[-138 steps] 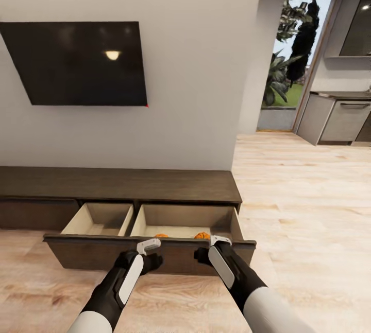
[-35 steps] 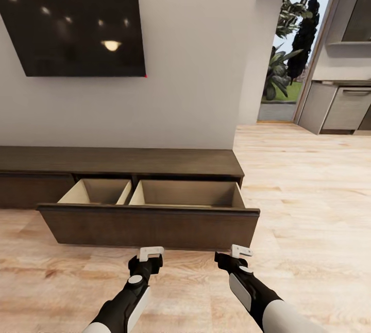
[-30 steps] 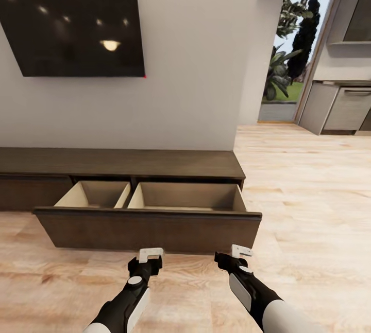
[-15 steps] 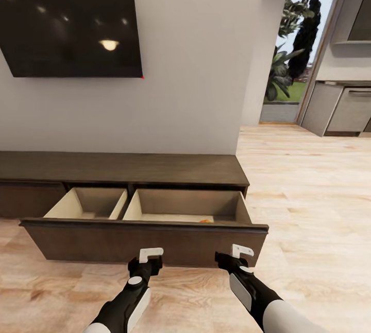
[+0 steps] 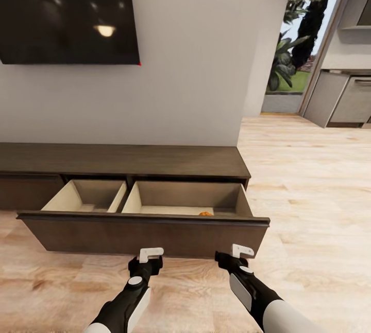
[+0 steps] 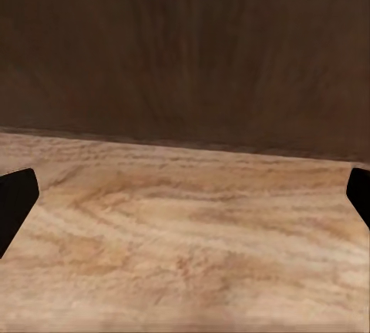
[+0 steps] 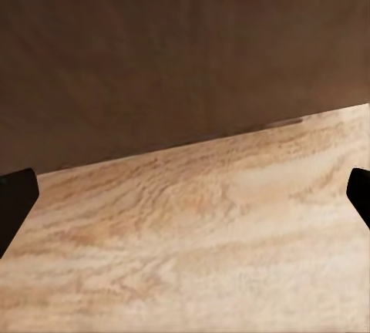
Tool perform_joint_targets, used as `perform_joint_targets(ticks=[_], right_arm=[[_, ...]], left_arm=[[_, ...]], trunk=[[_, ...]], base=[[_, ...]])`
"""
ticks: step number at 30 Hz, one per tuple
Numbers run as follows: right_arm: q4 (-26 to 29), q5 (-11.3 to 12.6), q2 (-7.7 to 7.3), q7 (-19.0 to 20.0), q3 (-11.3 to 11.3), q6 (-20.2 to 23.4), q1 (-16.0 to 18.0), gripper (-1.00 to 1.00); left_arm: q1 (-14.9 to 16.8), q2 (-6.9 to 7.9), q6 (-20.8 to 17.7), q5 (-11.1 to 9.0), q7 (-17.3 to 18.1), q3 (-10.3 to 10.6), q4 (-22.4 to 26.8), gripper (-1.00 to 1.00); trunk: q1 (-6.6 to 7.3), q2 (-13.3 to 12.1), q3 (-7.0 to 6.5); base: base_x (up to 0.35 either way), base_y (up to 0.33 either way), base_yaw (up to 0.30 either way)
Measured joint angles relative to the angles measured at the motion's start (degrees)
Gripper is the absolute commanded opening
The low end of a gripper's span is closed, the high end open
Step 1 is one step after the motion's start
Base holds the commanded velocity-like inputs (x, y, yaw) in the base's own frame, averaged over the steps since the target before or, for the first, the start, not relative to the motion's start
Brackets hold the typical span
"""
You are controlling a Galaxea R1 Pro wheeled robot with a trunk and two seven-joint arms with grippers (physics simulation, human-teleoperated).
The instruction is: Place each of the two pumpkins and all three candles from the living room inside a cabinet in the living room (use any cabinet), then make sure every cabinet is closed, and position the cauldron so it is next to a table in the living room.
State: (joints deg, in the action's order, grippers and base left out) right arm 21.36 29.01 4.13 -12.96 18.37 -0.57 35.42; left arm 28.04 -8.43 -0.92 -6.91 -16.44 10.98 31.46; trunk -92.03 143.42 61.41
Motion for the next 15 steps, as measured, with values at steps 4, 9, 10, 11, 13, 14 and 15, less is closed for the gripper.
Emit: perform_joint_targets(ticks=[4, 9, 10, 11, 13, 14, 15], right_arm=[[-0.1, 0.0, 0.00, 0.0, 0.1, -3.5, -0.1, 1.00], [-0.8, -0.8, 0.02, 0.0, 0.2, -6.4, -0.1, 1.00], [-0.9, -1.3, 0.05, 0.0, 0.2, -6.6, -0.1, 1.00], [-0.9, -1.6, 0.04, 0.0, 0.2, -6.7, -0.1, 1.00], [-1.0, -2.6, 0.07, 0.0, 0.2, -7.2, -0.1, 1.00], [-1.1, -2.9, 0.07, 0.0, 0.2, -7.8, -0.1, 1.00], [-1.2, -3.2, 0.08, 0.0, 0.2, -8.6, -0.1, 1.00]], left_arm=[[0.0, 0.06, 4.2, 0.0, 0.0, 0.0, -0.1, 1.00], [-0.2, 0.08, 7.5, 0.0, 0.0, 0.0, -0.8, 1.00], [-0.2, 0.08, 7.7, 0.0, 0.0, 0.0, -0.9, 1.00], [-0.2, 0.08, 7.8, 0.0, -0.1, 0.0, -0.9, 1.00], [-0.3, 0.08, 8.0, 0.0, -0.1, 0.0, -1.0, 1.00], [-0.3, 0.07, 8.1, 0.0, -0.2, 0.0, -1.0, 1.00], [-0.3, 0.04, 8.1, 0.0, -0.2, 0.0, -1.0, 1.00]], trunk=[[-0.10, 0.1, 0.89], [-0.10, 0.1, 0.89], [-0.10, 0.1, 0.89], [-0.10, 0.1, 0.89], [-0.10, 0.1, 0.89], [-0.10, 0.1, 0.89], [-0.10, 0.1, 0.89]], base=[[0.000, 0.000, 0.000], [0.000, 0.000, 0.000], [0.000, 0.000, 0.000], [0.000, 0.000, 0.000], [0.000, 0.000, 0.000], [0.032, 0.000, 0.000], [0.112, 0.000, 0.000]])
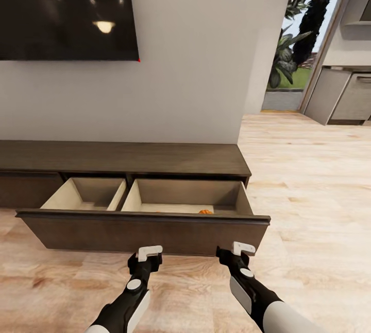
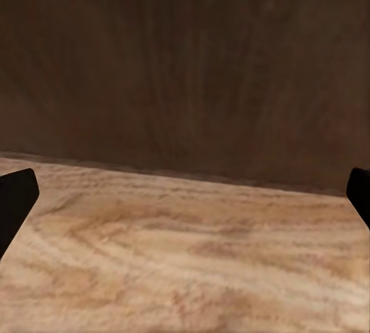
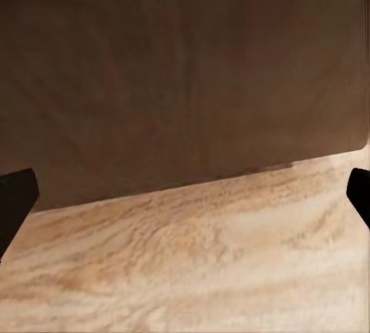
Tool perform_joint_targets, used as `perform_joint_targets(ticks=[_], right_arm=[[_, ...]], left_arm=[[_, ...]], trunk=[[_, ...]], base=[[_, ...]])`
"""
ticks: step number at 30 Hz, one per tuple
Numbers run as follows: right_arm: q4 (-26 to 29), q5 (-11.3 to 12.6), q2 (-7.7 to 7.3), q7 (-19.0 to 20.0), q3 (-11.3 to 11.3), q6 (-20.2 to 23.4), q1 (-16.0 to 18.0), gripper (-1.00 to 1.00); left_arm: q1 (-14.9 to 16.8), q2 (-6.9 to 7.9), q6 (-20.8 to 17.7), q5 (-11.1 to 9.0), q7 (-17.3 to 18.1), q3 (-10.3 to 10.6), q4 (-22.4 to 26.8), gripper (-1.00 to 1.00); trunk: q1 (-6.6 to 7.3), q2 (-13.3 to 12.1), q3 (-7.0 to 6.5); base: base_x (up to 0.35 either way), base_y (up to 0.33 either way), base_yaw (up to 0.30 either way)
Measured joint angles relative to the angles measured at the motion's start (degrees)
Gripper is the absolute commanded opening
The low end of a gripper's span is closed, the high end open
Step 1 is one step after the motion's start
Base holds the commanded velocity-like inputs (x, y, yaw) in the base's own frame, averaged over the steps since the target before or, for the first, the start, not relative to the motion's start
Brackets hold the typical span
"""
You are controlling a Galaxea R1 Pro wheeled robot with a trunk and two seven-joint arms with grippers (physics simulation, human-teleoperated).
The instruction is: Place each of the two pumpkins and all three candles from the living room inside a cabinet in the living room (use any cabinet), then make sure every cabinet is closed, and position the cauldron so it is next to a table in the living room.
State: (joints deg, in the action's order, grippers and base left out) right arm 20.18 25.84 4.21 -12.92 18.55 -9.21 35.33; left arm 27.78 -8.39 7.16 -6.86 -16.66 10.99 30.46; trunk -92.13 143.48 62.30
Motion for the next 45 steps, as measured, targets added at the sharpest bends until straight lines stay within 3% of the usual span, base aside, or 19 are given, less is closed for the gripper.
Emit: perform_joint_targets(ticks=[7, 45], right_arm=[[-0.2, -0.4, 0.01, 0.0, 0.0, -1.9, 0.0, 1.00], [-0.3, -0.3, 0.02, 0.0, 0.1, -1.9, 0.0, 1.00]], left_arm=[[0.0, -0.03, 0.0, 0.0, -0.2, 0.0, 0.0, 1.00], [0.0, 0.04, 0.1, 0.0, -0.2, -0.1, 0.0, 1.00]], trunk=[[0.00, 0.0, 0.00], [0.00, 0.0, 0.00]], base=[[0.275, 0.000, 0.000], [0.238, 0.000, 0.000]])
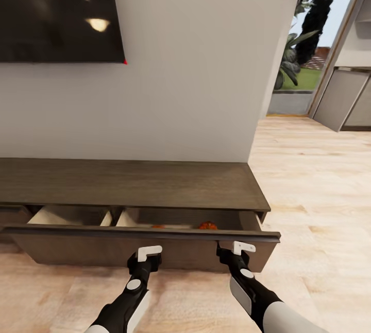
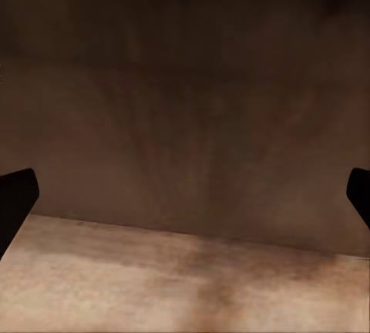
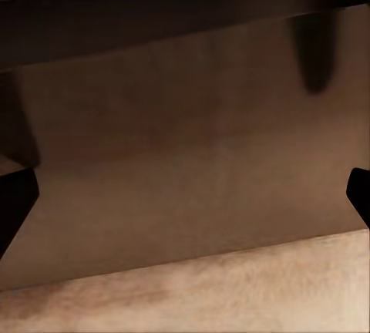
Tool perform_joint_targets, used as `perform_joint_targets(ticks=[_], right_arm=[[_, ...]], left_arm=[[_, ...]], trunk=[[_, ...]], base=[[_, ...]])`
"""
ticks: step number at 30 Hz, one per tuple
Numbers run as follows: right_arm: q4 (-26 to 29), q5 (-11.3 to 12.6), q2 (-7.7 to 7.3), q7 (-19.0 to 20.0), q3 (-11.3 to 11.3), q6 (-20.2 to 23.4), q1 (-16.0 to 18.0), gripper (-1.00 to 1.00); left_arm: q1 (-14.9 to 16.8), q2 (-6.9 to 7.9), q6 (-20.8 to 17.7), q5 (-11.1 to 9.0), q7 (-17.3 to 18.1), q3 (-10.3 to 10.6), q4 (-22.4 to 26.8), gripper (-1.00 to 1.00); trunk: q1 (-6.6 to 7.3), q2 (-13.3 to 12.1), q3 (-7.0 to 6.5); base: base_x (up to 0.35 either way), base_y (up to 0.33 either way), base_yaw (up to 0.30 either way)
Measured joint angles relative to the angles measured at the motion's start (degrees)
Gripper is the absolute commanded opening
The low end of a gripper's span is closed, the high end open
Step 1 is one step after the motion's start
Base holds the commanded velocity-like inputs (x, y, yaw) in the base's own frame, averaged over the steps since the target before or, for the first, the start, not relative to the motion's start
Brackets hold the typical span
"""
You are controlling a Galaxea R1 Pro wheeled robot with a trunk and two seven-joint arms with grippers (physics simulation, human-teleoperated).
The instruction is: Place each of the two pumpkins and all three candles from the living room inside a cabinet in the living room (use any cabinet), then make sure every cabinet is closed, and position the cauldron so it is next to a table in the living room.
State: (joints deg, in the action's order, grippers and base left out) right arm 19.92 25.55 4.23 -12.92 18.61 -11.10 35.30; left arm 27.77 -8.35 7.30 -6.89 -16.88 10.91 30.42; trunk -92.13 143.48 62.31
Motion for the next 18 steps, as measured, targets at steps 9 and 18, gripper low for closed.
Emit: perform_joint_targets(ticks=[9, 18], right_arm=[[0.0, -0.1, -0.01, 0.0, 0.0, 0.0, 0.0, 1.00], [0.0, -0.1, 0.03, 0.0, -0.1, 0.0, 0.0, 1.00]], left_arm=[[0.0, 0.00, 0.0, 0.0, 0.0, 0.1, 0.0, 1.00], [0.0, 0.00, 0.0, 0.0, 0.0, 0.1, 0.0, 1.00]], trunk=[[0.00, 0.0, 0.00], [0.00, 0.0, 0.00]], base=[[0.216, 0.000, 0.000], [0.229, 0.000, 0.000]])
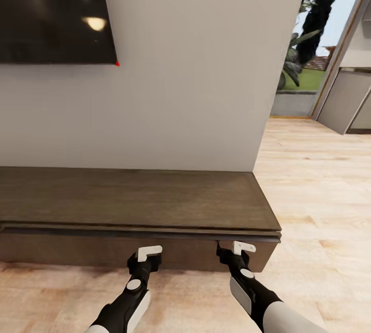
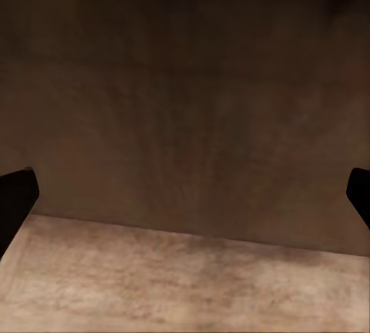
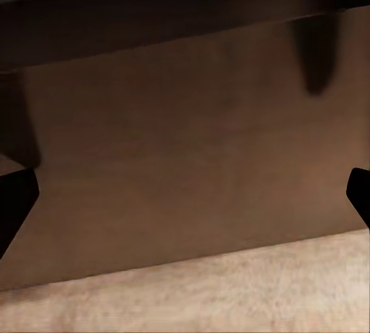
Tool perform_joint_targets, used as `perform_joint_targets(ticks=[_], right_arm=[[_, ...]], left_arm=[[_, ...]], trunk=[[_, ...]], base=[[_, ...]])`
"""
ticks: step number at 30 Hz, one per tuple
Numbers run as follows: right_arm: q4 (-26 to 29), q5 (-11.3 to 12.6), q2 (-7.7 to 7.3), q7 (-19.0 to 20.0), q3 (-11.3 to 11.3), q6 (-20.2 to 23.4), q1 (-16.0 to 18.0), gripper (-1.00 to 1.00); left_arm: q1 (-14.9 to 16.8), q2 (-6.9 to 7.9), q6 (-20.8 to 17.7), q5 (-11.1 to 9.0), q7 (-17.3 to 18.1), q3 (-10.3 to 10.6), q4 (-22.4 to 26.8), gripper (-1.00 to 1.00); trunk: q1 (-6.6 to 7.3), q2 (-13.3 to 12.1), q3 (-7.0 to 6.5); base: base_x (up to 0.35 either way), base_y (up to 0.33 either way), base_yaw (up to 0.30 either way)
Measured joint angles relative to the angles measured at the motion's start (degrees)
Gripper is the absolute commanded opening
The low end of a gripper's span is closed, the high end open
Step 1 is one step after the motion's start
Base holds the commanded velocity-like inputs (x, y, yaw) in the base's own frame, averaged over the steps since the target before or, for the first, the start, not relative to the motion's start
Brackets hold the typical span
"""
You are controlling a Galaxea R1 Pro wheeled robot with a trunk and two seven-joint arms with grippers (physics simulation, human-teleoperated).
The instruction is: Place each of the two pumpkins and all three candles from the living room inside a cabinet in the living room (use any cabinet), then make sure every cabinet is closed, and position the cauldron so it is next to a table in the living room.
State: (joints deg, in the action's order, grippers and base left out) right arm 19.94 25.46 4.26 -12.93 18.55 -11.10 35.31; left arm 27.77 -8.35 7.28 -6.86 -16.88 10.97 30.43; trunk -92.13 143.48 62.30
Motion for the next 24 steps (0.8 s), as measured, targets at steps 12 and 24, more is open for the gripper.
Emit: perform_joint_targets(ticks=[12, 24], right_arm=[[0.0, -0.1, 0.05, 0.0, 0.0, -0.1, 0.0, 1.00], [0.0, 0.1, 0.04, 0.1, -0.1, 1.5, 0.0, 1.00]], left_arm=[[0.0, 0.00, -0.2, 0.0, 0.0, -0.1, 0.0, 1.00], [0.0, -0.03, -0.9, -0.2, 0.0, -0.3, 0.0, 1.00]], trunk=[[0.00, 0.0, 0.00], [0.00, 0.0, 0.00]], base=[[0.011, 0.000, 0.000], [-0.276, 0.000, 0.000]])
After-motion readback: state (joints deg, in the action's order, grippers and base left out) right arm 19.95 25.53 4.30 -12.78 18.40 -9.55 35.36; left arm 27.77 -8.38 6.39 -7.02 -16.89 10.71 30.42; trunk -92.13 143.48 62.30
